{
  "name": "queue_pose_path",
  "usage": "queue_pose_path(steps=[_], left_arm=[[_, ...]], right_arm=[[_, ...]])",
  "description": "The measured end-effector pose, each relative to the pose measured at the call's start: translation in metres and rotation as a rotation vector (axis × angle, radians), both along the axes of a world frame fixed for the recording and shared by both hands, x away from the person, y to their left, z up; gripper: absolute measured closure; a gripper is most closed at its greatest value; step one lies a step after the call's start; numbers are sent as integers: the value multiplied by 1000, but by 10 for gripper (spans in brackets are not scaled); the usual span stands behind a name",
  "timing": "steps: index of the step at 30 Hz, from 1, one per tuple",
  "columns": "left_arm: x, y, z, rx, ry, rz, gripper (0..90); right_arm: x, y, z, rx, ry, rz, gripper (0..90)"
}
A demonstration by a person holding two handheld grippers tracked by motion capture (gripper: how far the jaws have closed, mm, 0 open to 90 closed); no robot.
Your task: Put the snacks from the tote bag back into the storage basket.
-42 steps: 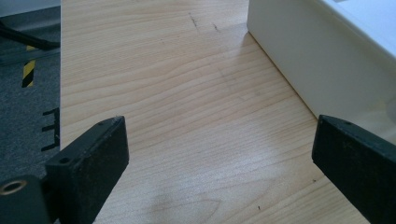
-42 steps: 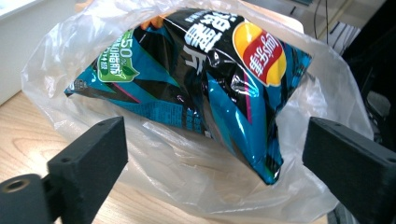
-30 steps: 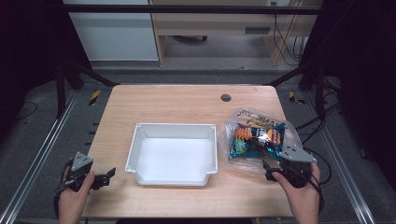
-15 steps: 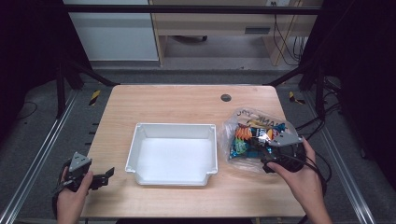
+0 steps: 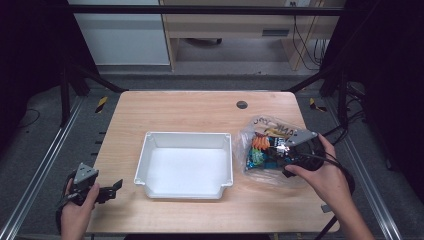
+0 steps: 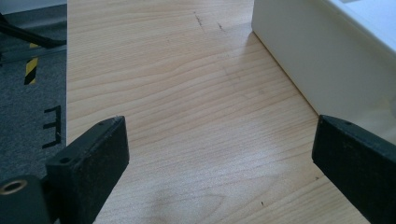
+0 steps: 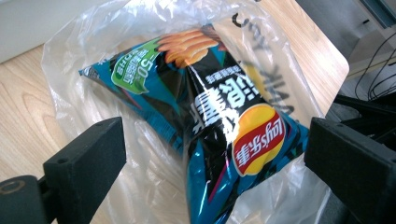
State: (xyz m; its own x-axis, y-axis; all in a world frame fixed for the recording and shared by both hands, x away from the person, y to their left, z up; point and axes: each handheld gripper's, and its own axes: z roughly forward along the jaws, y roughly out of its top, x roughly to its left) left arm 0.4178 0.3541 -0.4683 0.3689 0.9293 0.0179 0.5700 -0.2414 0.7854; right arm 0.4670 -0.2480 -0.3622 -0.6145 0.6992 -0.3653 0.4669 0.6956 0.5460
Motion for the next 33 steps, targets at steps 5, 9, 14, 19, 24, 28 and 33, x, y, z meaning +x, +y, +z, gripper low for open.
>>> queue_pose_path(steps=[5, 9, 14, 19, 24, 28, 33], left_arm=[[0, 0, 0, 0, -1, 0, 36], [0, 0, -1, 0, 2, -1, 36], [0, 0, 0, 4, 4, -4, 36], [1, 0, -1, 3, 3, -2, 36], [1, 0, 0, 1, 1, 0, 36], [0, 1, -1, -3, 2, 2, 36], [0, 1, 0, -5, 0, 2, 36]], right_arm=[[13, -1, 4, -27, 26, 27, 68], [23, -4, 5, -33, 47, 43, 72], [32, -6, 1, -34, 79, 61, 72], [39, -10, 0, -36, 98, 69, 74], [45, -12, 3, -35, 104, 71, 74], [49, -12, 1, -27, 110, 91, 68], [52, -11, -1, -34, 123, 100, 68]])
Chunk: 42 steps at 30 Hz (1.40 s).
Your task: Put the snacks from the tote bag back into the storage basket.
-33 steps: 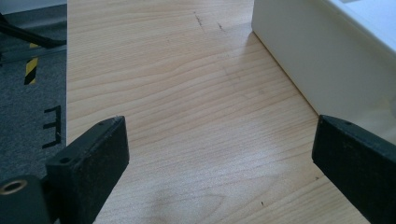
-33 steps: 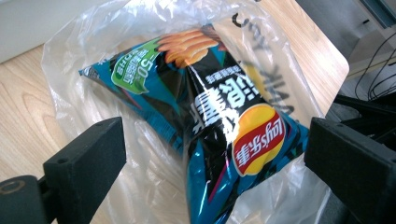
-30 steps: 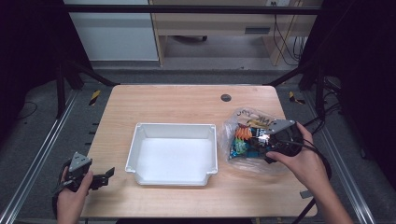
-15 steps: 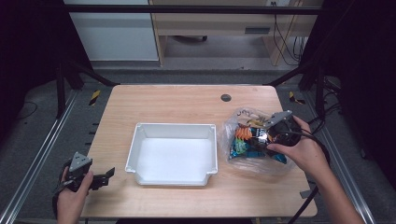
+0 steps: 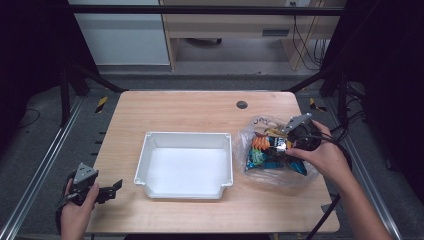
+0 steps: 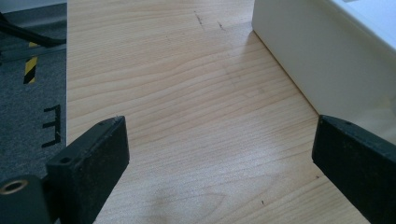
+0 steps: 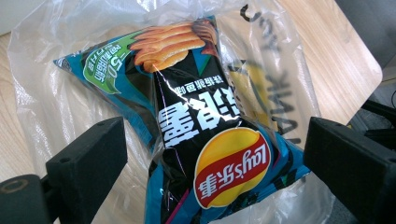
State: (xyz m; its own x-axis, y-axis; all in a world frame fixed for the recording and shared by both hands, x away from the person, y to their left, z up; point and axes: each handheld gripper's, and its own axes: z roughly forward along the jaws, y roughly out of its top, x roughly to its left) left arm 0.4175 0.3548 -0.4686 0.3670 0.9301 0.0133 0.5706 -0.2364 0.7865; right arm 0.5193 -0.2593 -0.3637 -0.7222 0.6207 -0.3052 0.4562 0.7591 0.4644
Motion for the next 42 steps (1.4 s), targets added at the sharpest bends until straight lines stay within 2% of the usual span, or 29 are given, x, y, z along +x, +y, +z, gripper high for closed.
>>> queue_pose_path(steps=[8, 17, 29, 42], left_arm=[[1, -1, -1, 9, 3, -5, 36], [2, -2, -1, 8, 7, -7, 36], [2, -2, -2, 8, 10, -9, 37], [1, -2, -2, 9, 11, -8, 37]], right_arm=[[8, 2, -10, -20, 46, 33, 65], [17, 6, -17, -26, 69, 42, 66], [34, 19, -37, -88, 105, 67, 68], [46, 21, -55, -108, 143, 57, 115]])
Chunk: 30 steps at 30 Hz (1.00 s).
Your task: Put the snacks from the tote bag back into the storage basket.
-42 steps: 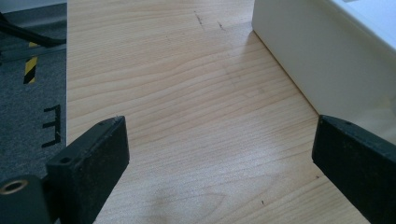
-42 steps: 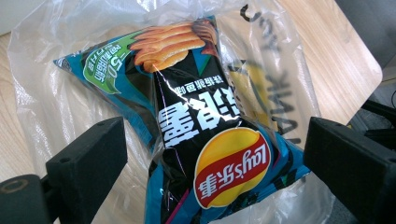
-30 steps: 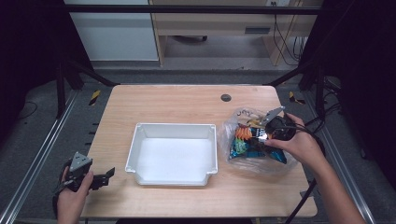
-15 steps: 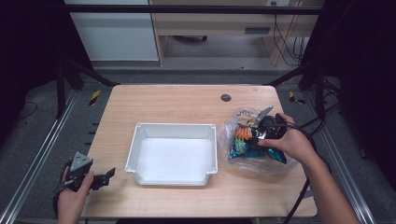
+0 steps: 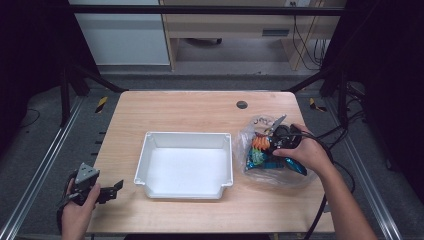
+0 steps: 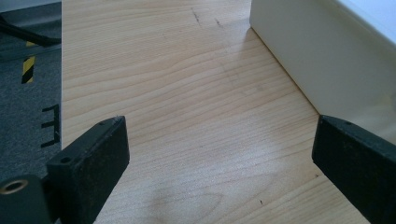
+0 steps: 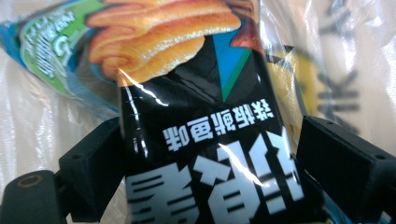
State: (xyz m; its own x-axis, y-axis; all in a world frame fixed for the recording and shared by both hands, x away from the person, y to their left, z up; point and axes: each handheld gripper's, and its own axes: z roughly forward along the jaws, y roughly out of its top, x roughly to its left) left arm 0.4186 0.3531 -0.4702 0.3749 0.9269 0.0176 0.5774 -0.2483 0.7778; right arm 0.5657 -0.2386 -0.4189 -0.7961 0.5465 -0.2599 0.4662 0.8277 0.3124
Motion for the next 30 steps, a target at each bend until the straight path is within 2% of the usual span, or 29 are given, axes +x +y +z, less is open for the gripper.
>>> queue_pose_path(steps=[4, 8, 13, 22, 30], left_arm=[[0, 0, 0, -3, -1, 4, 37], [0, 0, 0, -2, -2, 2, 37], [0, -1, -1, -5, -3, 3, 38], [0, 0, 0, -9, -3, 3, 38], [0, 1, 0, -8, -6, 2, 38]], right_arm=[[1, 0, -4, 8, 2, 9, 139], [0, 1, -8, 2, 4, -1, 145], [0, 1, -12, -20, 4, 17, 196], [-4, 0, -10, -9, 15, 34, 334], [-8, -1, -4, 6, -3, 27, 383]])
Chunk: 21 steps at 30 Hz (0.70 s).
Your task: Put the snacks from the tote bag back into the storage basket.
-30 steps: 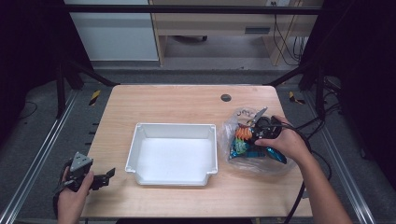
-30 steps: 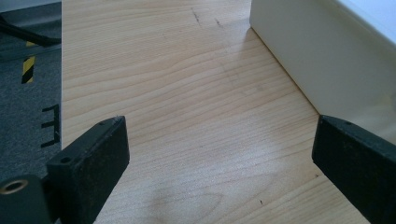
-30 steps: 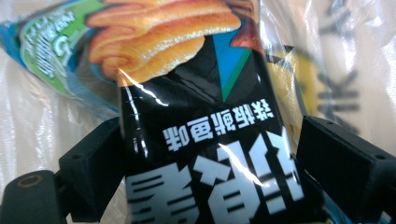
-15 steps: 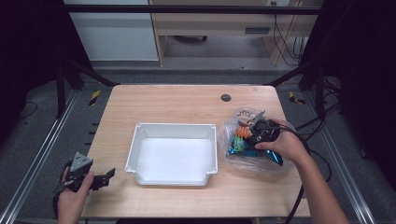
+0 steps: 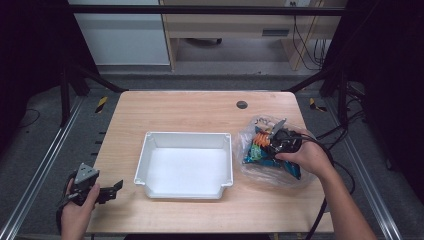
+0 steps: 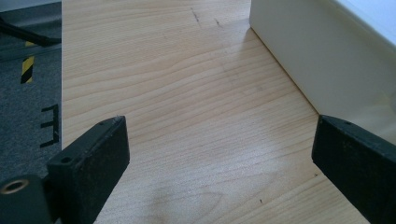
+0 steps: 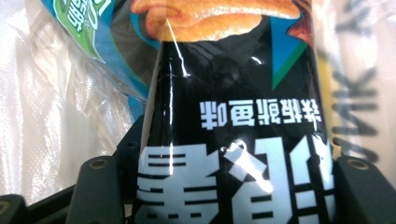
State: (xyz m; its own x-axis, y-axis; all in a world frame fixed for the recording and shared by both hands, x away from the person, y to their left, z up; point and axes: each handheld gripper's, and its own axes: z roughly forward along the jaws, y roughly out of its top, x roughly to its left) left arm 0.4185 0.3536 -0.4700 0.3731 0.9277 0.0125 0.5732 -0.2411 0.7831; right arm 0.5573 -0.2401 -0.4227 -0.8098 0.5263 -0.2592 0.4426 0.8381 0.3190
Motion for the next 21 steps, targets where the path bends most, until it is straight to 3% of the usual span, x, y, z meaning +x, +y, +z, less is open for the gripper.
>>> queue_pose_path(steps=[12, 21], left_arm=[[0, 0, 0, 0, 2, 0, 39], [0, 1, 0, -1, 0, 1, 39]], right_arm=[[-8, -3, 17, -5, -61, -2, 391], [-14, -8, 24, -9, -74, -9, 391]])
